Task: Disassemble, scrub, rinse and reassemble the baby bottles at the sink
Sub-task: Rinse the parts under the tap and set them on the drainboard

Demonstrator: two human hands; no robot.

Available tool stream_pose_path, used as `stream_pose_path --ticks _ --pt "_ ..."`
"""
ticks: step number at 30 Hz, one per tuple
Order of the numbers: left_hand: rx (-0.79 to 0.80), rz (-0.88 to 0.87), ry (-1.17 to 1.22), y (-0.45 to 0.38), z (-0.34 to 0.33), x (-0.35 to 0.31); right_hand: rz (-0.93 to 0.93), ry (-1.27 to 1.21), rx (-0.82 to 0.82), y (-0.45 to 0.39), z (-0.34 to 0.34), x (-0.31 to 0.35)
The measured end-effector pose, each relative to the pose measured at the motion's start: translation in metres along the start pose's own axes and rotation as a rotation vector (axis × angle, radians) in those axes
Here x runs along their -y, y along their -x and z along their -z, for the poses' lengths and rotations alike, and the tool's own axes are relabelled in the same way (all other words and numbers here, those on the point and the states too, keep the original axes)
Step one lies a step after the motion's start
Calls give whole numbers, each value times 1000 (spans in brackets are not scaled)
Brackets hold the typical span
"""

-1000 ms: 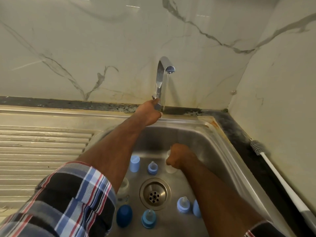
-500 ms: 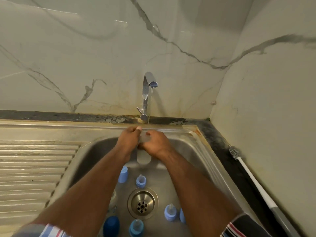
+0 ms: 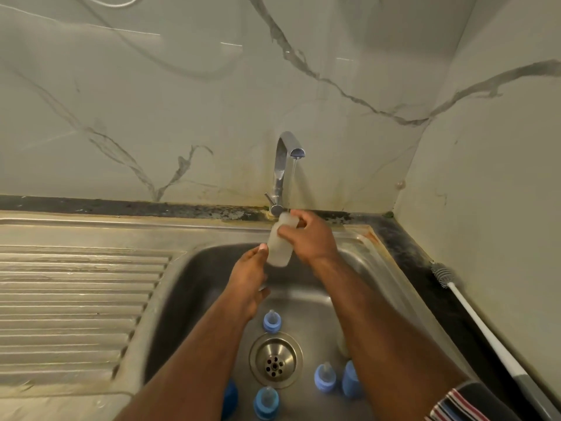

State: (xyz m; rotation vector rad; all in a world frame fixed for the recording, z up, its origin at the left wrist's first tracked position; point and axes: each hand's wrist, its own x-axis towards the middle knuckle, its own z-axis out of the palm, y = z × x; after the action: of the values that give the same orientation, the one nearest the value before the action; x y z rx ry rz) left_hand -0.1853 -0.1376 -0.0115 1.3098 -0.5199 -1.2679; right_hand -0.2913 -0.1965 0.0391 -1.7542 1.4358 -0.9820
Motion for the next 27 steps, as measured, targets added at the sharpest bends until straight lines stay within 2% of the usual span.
stream_pose_path --ticks 3,6,10,13,16,19,21,23,25,27 --pt "28 27 30 -1 -1 1 -16 59 80 -5 -2 3" --pt "72 49 77 -2 -3 -1 -12 -79 14 -11 -3 4" --pt "95 93 174 1 -3 -6 -42 -104 80 -17 -7 -2" --pt "189 79 258 3 -4 -8 -79 -252 32 -23 -9 -2" --pt "233 25 292 1 -4 -5 -106 -223 89 -15 -17 -5" --pt "139 -109 87 0 -6 0 -182 -223 69 -1 -28 -18" --pt "90 -262 -151 -2 -9 5 -246 -355 -41 -1 -28 -20" --pt "86 -365 -276 -1 -14 8 -339 -487 -148 -11 -25 -17" --pt "61 -384 -301 -1 -15 8 -466 -573 -146 -19 -24 -13" --pt "52 -343 -163 -3 -15 6 -533 -704 -81 -26 -26 -14"
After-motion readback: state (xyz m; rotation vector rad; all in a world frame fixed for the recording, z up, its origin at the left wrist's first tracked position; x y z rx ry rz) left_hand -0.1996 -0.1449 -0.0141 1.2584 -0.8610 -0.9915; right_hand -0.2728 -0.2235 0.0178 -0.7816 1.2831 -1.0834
